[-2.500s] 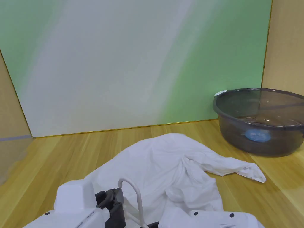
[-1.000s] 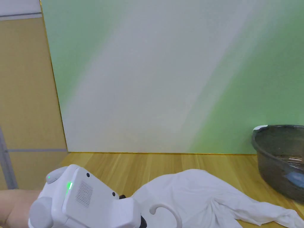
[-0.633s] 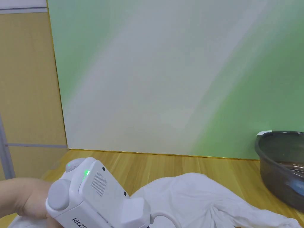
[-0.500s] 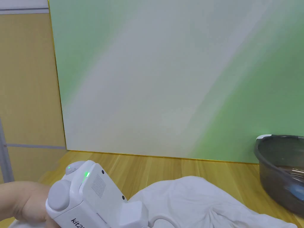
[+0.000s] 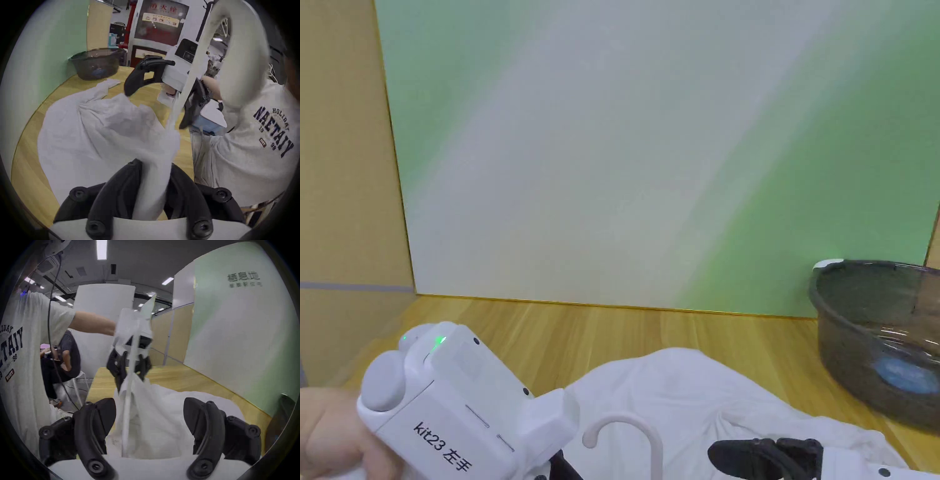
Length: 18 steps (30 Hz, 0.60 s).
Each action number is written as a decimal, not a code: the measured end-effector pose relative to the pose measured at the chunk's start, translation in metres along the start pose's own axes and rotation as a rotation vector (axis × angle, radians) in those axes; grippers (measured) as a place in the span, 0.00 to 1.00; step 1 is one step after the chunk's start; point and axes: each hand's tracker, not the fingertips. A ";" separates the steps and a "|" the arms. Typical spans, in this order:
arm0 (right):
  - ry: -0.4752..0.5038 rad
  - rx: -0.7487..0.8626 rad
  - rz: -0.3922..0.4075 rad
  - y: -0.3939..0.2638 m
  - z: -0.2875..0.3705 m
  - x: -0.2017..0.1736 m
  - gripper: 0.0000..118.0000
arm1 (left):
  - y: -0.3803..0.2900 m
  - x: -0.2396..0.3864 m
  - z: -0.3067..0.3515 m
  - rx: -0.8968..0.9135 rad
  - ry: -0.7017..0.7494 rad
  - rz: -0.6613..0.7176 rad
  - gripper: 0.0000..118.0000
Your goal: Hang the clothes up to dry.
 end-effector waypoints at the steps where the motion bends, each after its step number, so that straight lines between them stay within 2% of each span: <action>1: -0.024 0.016 -0.014 0.002 0.011 0.003 0.76 | -0.002 0.001 0.002 0.012 0.008 -0.014 0.12; 3: -0.110 0.031 -0.043 0.007 0.033 0.005 0.78 | 0.000 -0.006 0.005 0.058 0.093 0.000 0.04; 4: -0.179 0.051 -0.064 0.009 0.047 0.003 0.82 | -0.011 0.003 0.010 0.100 0.134 0.004 0.03; 5: -0.232 0.054 -0.106 0.011 0.059 -0.001 0.82 | -0.013 -0.003 0.014 0.091 0.110 0.031 0.03; 6: -0.253 0.035 -0.142 0.015 0.067 -0.007 0.82 | -0.017 0.004 0.017 0.138 0.146 -0.045 0.03; 7: -0.245 0.037 -0.171 0.017 0.075 -0.018 0.82 | -0.013 0.015 0.017 0.128 0.125 -0.039 0.03; 9: -0.316 0.009 -0.165 0.018 0.082 -0.047 0.82 | -0.015 0.021 0.018 0.149 0.136 -0.023 0.03; 10: -0.306 0.007 -0.162 0.017 0.082 -0.059 0.82 | -0.016 0.023 0.016 0.139 0.114 -0.024 0.03; 11: -0.359 -0.044 -0.165 0.015 0.079 -0.074 0.82 | -0.018 0.027 0.015 0.149 0.166 -0.054 0.03; 12: -0.417 -0.094 -0.186 0.012 0.071 -0.089 0.82 | -0.010 0.020 0.017 0.135 0.131 -0.033 0.03; 14: -0.524 -0.185 -0.248 0.002 0.054 -0.113 0.82 | -0.010 0.022 0.018 0.142 0.171 -0.062 0.03; 17: -0.534 -0.253 -0.338 -0.018 0.022 -0.135 0.81 | -0.014 0.032 0.018 0.135 0.132 -0.045 0.03; 18: -0.539 -0.293 -0.369 -0.024 0.009 -0.138 0.81 | -0.016 0.038 0.018 0.149 0.168 -0.065 0.03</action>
